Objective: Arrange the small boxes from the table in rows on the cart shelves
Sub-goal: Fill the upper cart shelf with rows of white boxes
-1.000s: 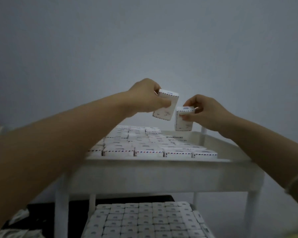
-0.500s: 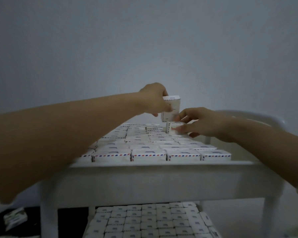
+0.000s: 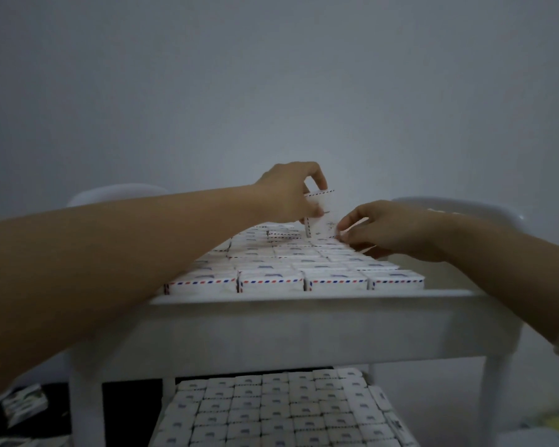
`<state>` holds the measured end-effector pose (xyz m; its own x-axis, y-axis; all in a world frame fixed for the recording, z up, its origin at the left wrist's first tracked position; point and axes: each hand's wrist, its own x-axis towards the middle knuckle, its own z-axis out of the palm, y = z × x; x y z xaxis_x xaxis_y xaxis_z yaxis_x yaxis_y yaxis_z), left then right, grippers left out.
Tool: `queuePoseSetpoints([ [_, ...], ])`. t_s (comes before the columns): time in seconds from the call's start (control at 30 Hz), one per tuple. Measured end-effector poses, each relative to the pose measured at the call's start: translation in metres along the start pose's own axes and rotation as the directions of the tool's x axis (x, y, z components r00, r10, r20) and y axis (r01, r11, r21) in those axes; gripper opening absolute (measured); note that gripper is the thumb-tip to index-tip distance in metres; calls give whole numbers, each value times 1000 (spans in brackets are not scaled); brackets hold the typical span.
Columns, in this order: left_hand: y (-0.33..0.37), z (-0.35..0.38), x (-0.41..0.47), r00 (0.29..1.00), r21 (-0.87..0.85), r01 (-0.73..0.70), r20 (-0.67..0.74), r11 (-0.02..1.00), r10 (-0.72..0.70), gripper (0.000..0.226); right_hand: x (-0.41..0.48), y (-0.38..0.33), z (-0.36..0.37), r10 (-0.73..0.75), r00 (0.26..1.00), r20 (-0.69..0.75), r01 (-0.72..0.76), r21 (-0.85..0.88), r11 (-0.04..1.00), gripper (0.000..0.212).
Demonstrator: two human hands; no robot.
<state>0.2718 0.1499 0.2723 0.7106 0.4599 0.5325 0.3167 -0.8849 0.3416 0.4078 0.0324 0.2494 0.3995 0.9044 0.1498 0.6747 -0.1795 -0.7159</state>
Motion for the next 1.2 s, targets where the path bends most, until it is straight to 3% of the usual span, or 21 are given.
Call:
queuePoseSetpoints([
  [0.2,-3,-1,2,985,65,5,170,998,-16,28,-2,0,1,70,997,-12,-69,45,997,32],
  [0.37,-6,5,3,944,157,7,326,988,-58,25,-1,0,5,-31,997,-64,26,-64,998,32],
  [0.43,-5,4,2,935,196,-13,351,981,-58,29,0,-1,-1,-214,946,-245,181,-150,972,25],
  [0.5,-3,1,-1,918,239,-32,392,971,-66,43,-4,-9,-7,-351,836,-421,310,-165,936,18],
  [0.6,-1,-6,-8,901,349,-66,423,935,-95,56,-19,-26,-6,-420,754,-504,434,-97,896,17],
  [0.73,11,-39,-32,986,345,-55,169,937,-4,50,-44,-49,17,-501,734,-458,515,-107,851,14],
  [0.83,17,-81,-71,996,398,-40,-58,916,68,37,-67,-71,41,-556,721,-412,586,-65,808,19],
  [1.03,-6,-138,-213,908,352,-78,-361,933,212,19,-115,-132,127,-753,626,-204,777,84,624,26],
  [1.2,-100,-137,-339,802,209,141,-597,968,12,13,-128,-187,225,-843,536,49,838,85,539,21],
])
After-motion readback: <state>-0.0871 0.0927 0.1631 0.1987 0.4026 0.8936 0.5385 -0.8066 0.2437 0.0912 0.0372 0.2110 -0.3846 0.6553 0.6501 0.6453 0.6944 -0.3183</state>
